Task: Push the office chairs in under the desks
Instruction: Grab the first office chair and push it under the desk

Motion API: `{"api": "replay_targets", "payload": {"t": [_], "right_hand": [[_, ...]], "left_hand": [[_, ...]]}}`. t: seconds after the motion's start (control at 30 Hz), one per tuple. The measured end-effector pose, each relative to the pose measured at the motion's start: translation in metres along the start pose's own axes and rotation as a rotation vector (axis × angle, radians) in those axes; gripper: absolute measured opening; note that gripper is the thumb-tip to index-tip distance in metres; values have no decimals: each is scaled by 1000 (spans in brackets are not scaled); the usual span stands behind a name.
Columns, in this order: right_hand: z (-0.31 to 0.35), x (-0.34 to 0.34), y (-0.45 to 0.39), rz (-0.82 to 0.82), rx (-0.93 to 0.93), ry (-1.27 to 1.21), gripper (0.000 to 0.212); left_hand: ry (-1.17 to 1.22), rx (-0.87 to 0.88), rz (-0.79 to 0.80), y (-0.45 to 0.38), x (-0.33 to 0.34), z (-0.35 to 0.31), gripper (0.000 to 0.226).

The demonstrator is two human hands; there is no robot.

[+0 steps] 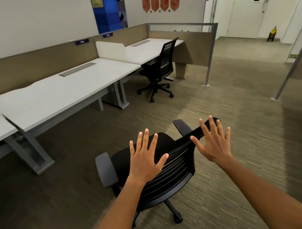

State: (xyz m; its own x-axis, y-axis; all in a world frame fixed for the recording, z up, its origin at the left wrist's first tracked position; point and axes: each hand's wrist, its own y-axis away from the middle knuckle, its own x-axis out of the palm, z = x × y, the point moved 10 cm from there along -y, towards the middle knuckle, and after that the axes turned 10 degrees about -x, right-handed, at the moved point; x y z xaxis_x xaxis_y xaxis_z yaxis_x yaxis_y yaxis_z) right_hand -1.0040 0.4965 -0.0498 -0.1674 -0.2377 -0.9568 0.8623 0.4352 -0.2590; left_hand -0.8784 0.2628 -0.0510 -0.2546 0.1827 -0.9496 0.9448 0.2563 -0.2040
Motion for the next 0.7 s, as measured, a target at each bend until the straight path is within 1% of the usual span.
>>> {"api": "replay_targets", "payload": {"t": [0.13, 0.2, 0.27, 0.37, 0.43, 0.5, 0.57, 0.63, 0.7], "right_hand": [[-36, 9, -47, 28, -91, 12, 89], [-53, 19, -73, 71, -132, 12, 91], [-60, 28, -94, 110, -187, -24, 91], [-59, 32, -119, 92, -370, -90, 88], [-58, 37, -133, 66, -500, -114, 87], [-60, 44, -147, 71, -573, -176, 84], [-58, 47, -158, 49, -611, -252, 79], [-51, 47, -164, 5, -632, -312, 80], [-45, 48, -169, -21, -627, -321, 81]], "left_hand": [[-37, -174, 10, -13, 11, 4, 90], [-24, -273, 3, -20, 9, 10, 94], [-24, -337, -15, -25, 7, 18, 100], [-35, -397, -67, -28, 5, 22, 104], [-26, -420, -100, -29, 6, 27, 100], [-34, -417, -138, -34, 8, 33, 91], [-42, -406, -166, -38, 8, 38, 84], [-43, -394, -207, -42, 3, 44, 82], [-53, -418, -213, -48, -2, 53, 77]]}}
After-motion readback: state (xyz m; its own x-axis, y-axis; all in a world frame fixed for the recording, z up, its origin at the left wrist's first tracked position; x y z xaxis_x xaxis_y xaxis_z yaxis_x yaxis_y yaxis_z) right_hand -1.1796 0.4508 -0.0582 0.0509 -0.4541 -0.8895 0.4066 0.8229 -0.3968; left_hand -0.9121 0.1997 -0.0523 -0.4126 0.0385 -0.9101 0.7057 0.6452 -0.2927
